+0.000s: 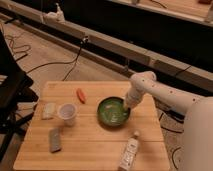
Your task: Drag the ceramic bowl in a circle
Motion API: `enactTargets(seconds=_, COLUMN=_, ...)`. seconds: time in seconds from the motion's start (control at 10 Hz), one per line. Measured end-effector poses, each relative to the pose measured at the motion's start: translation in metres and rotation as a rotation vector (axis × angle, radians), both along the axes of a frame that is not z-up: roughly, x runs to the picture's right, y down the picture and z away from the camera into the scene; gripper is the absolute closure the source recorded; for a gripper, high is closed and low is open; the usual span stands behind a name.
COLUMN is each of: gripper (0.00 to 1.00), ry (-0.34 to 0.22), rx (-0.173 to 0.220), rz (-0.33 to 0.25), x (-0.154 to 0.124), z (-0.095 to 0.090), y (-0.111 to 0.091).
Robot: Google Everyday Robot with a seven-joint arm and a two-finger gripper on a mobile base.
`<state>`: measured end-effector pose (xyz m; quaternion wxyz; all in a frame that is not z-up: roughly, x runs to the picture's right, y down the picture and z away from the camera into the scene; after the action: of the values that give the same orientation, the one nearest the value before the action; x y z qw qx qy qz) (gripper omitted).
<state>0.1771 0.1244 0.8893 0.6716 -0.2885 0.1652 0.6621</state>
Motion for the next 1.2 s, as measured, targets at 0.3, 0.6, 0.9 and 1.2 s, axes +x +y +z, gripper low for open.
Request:
enactTargets(seconds=0.3, gripper=1.00, ry=0.072, rx=0.031, rz=0.024, x=0.035, z=-0.003, y=-0.017)
enactTargets(seconds=0.6, gripper=1.00, ry=0.105, rx=0.098, rz=0.022, x=0.034, z=0.003, y=-0.059)
enactTargets(seconds=0.9, gripper=1.00, ry=0.039, rx=0.152, rz=-0.046, x=-0.022, z=0.005, y=-0.086)
enactTargets(seconds=1.2, gripper=1.00, ry=-0.079, rx=0.158, rz=-0.142, x=-0.076, z=-0.014, y=-0.069)
